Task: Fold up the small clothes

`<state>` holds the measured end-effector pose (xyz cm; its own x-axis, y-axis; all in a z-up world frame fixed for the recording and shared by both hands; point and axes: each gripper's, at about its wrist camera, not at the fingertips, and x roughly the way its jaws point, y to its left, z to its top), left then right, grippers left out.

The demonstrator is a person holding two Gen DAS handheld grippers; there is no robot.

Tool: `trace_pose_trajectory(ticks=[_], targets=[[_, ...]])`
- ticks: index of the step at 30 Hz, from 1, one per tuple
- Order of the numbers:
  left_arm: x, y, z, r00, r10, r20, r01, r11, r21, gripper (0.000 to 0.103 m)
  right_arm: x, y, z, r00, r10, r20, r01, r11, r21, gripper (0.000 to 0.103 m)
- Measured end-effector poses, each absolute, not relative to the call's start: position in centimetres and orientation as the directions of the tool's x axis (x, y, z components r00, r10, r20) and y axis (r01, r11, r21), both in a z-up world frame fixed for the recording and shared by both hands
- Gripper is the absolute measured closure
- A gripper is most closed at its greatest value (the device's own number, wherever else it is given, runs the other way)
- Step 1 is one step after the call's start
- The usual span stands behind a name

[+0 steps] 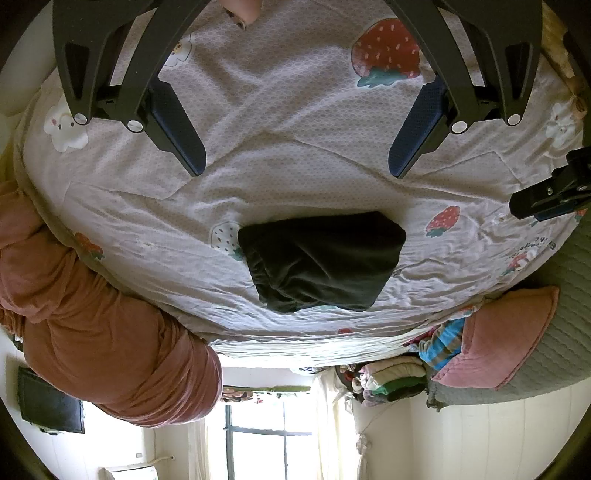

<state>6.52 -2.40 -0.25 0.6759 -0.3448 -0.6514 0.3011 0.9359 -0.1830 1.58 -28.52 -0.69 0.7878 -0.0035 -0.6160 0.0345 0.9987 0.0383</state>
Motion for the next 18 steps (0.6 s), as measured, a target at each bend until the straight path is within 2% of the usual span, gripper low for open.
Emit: trace_pose_trajectory(ticks=[18], targets=[[6.46, -2.48, -0.26, 0.665, -0.357, -0.656, 0.306, 0.931, -0.197, 0.009, 1.59, -29.44, -0.72, 0.772, -0.016, -0.635, 0.072, 0.995, 0.062, 0.005]])
